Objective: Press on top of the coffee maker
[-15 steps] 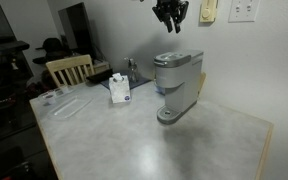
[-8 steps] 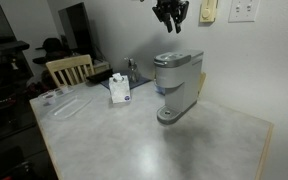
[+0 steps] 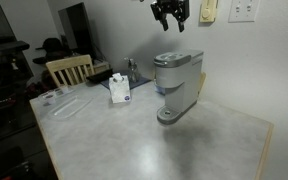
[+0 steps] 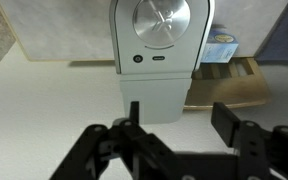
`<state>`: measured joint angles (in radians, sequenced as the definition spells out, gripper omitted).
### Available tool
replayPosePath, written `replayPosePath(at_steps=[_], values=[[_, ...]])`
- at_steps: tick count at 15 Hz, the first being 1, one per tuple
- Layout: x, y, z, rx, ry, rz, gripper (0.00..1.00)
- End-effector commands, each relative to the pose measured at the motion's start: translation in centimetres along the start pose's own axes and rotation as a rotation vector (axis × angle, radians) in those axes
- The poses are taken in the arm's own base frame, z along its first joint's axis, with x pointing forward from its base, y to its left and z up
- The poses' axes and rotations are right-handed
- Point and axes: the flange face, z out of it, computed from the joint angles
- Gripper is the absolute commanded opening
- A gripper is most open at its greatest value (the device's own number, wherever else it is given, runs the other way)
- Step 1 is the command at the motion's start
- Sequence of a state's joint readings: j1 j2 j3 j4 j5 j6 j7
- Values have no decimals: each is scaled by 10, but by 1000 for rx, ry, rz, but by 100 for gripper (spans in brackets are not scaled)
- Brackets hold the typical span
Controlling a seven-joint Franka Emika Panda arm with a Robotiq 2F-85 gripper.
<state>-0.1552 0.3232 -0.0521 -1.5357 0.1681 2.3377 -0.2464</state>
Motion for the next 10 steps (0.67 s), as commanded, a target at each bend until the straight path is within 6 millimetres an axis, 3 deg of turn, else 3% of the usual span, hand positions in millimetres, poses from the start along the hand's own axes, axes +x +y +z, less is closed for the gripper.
replayPosePath(at_steps=[1,10], values=[[0,0,0,3,-4,-5,100],[0,-1,0,2,-4,-1,100]])
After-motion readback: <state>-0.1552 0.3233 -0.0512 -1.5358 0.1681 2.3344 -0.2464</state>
